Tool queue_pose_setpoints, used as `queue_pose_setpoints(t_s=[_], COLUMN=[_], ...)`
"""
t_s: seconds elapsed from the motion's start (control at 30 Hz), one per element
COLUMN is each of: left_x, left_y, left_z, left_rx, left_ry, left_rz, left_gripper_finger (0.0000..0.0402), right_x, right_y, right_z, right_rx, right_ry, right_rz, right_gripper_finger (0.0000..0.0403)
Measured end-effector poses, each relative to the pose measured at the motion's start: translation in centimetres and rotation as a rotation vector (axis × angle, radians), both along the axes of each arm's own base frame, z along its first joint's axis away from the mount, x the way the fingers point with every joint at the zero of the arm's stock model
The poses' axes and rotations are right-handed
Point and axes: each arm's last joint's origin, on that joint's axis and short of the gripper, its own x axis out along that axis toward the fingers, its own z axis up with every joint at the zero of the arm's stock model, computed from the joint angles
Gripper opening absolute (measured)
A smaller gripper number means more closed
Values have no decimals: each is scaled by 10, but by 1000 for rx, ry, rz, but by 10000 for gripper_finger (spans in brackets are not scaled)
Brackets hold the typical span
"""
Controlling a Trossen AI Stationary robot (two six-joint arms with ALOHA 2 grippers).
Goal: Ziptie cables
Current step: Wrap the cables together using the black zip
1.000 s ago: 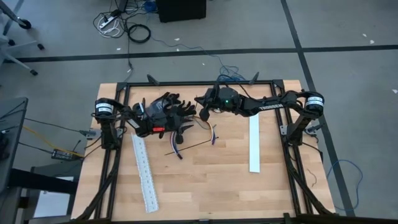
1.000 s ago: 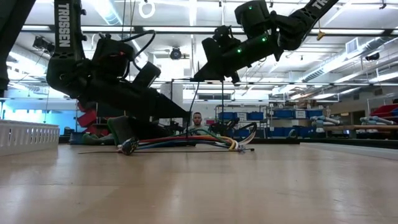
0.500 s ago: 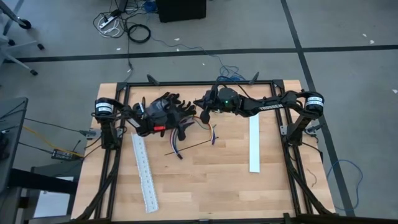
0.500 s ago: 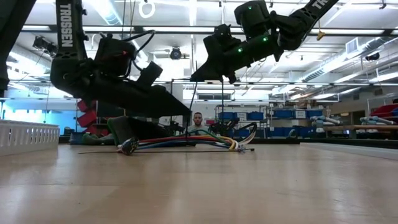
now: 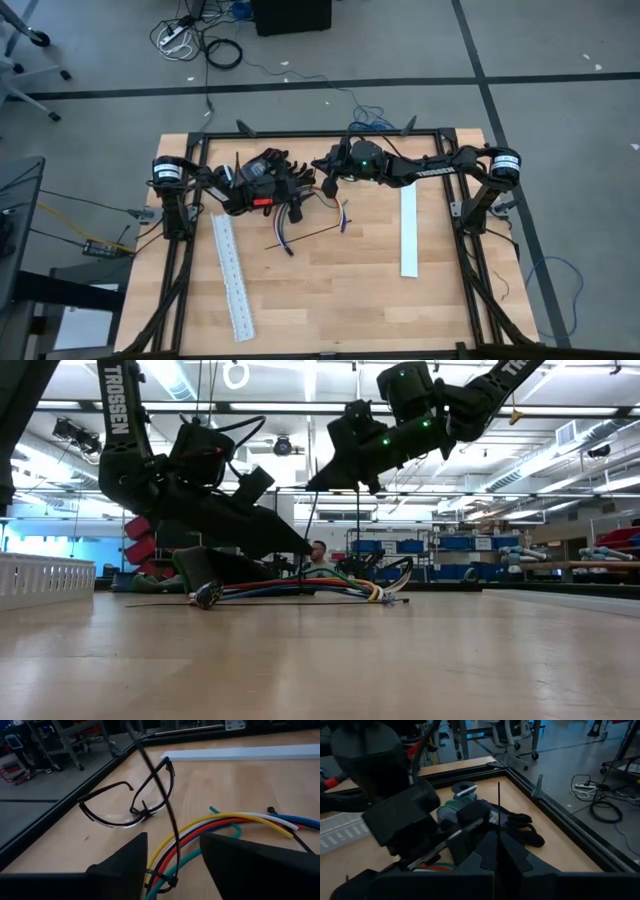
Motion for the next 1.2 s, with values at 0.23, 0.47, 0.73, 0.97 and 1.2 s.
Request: queue_pose_setpoints(t_s=[0.23,0.47,0.73,0.97,1.2], left_x=[-1,-4,-4,-4,-4], left_y=[2,11,12,12,12], left_z=[-1,-3,-3,-4,-4], left_rx=[0,-10,-16,-18,-19], left_ry=[12,33,33,37,37], left_rz=[5,25,12,12,12], left_gripper_finger=[95,56,48,45,6], right_x=[-1,-1,0,0,0], right_y=[-6,-6,-5,-6,-7], right_z=[1,3,6,8,9], right_rx=[-1,-4,-12,-20,-47], right_ry=[-9,-36,-64,-89,-93], right_rz=[-14,6,6,6,-18], right_gripper_finger=[0,0,0,0,0])
